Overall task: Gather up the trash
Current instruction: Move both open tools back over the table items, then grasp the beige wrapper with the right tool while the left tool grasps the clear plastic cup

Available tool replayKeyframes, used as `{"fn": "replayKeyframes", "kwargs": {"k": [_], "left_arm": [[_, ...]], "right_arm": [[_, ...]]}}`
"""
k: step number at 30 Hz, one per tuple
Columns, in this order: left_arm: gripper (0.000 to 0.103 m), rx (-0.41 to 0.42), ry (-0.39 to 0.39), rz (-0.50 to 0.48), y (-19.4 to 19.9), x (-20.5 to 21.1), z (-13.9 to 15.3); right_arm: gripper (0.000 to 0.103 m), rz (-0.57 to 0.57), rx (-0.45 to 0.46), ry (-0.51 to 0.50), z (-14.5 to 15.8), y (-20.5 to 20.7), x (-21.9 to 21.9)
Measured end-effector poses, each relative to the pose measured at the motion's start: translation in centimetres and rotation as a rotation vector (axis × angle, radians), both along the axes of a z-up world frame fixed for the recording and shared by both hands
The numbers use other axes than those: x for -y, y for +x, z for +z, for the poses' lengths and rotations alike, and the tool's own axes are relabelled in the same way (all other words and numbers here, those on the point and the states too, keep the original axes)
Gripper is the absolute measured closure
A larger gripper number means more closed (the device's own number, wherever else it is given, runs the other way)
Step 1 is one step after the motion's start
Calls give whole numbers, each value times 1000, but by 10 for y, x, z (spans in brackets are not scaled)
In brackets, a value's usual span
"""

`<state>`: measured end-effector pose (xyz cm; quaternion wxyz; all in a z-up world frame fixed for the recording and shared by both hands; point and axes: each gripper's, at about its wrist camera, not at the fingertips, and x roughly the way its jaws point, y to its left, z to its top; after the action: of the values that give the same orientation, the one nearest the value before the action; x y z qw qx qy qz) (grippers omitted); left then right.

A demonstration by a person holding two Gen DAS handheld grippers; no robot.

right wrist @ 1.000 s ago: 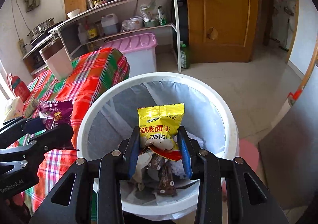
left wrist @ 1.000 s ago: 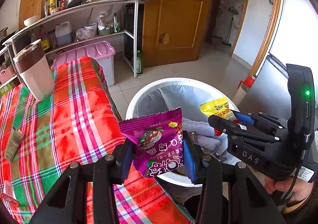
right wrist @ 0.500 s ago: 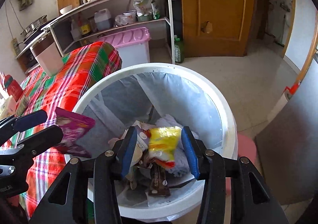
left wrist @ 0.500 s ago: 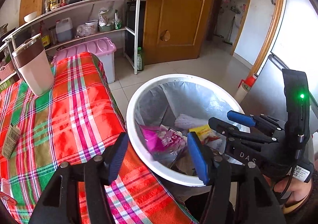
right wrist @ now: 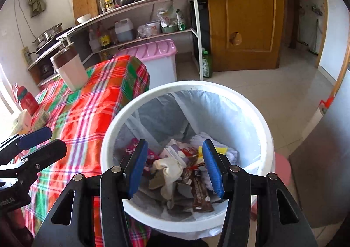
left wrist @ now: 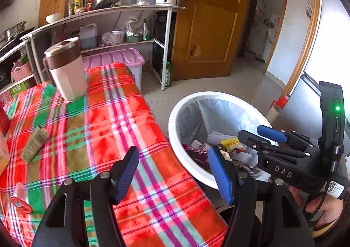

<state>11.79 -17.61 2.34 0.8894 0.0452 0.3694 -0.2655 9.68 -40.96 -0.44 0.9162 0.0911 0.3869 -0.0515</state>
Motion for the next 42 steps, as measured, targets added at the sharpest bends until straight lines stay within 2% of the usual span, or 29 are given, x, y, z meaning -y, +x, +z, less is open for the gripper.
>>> {"fn": "replayKeyframes", "kwargs": {"k": [17, 25, 36, 42], "left_arm": [[34, 33, -13, 141, -7, -83, 5], [30, 44, -6, 261, -7, -140, 5], [29, -29, 30, 432, 9, -215, -28], [27, -90, 22, 458, 21, -232, -49]], "right_arm": [[50, 122, 57, 22, 17, 8, -69], [47, 230, 68, 34, 19, 21, -108], [45, 395, 43, 49, 13, 61, -172], [45, 464, 25, 21, 9, 81, -204]]}}
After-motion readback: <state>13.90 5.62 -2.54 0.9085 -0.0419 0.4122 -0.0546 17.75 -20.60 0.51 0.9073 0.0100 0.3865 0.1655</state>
